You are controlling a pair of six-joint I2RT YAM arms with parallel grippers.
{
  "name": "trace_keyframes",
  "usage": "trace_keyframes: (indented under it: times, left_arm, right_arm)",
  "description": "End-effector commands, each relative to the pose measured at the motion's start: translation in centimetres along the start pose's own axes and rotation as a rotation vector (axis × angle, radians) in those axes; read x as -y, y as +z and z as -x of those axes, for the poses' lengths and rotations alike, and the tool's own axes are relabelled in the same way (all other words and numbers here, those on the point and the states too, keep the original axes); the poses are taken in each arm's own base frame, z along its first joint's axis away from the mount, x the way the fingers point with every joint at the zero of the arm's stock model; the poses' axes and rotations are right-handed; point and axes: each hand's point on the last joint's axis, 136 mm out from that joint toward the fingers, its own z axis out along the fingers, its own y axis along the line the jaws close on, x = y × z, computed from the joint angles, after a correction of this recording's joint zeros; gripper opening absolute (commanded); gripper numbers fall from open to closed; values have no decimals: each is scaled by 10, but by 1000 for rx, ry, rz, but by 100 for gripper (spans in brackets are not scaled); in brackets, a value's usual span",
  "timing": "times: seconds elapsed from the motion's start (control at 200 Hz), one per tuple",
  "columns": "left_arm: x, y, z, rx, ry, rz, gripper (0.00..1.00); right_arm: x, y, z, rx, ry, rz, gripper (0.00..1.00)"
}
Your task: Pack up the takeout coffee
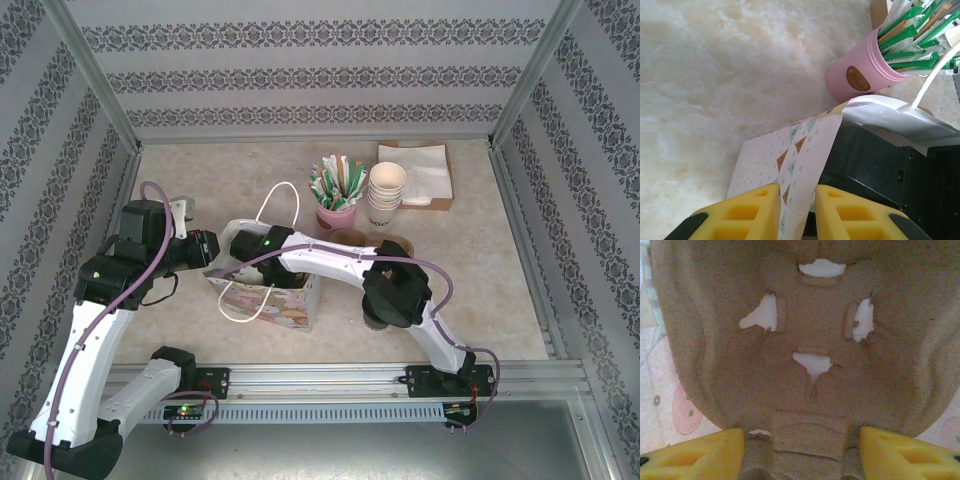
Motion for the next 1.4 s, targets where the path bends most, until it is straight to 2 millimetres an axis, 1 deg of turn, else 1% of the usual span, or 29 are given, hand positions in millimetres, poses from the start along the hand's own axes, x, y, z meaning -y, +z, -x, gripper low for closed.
trace_keyframes:
  times: [0.0, 0.1, 0.265, 0.53, 0.769, 1.084, 1.164, 1.264, 1.394]
  left_arm:
    - [1, -1, 4, 27, -17, -11, 25]
    - [1, -2, 3, 26, -18, -12, 25]
    - [1, -2, 3, 28, -17, -11, 25]
    - [0, -1, 3, 23, -22, -8, 25]
    - [-1, 1, 2, 16, -31, -6, 25]
    - [-1, 2, 1, 15, -37, -7, 25]
    - [-1, 3, 0, 14, -42, -7, 25]
    - [-1, 3, 0, 12, -46, -7, 24]
    - [-2, 0, 1, 22, -50, -1, 24]
  right_arm:
    - [-6, -20, 16, 74, -18, -7, 65]
    - [-7, -27, 17, 84, -19, -11, 66]
    - [-8, -43, 21, 118, -20, -20, 71]
    - [-11, -74, 28, 183, -28, -29, 72]
    - [-14, -108, 37, 262, -35, -44, 71]
    - [-20, -167, 56, 434, -21, -52, 69]
    - [-25, -181, 60, 474, -16, -41, 69]
    - [-26, -195, 62, 514, -9, -46, 69]
    - [-22, -204, 58, 521, -5, -79, 68]
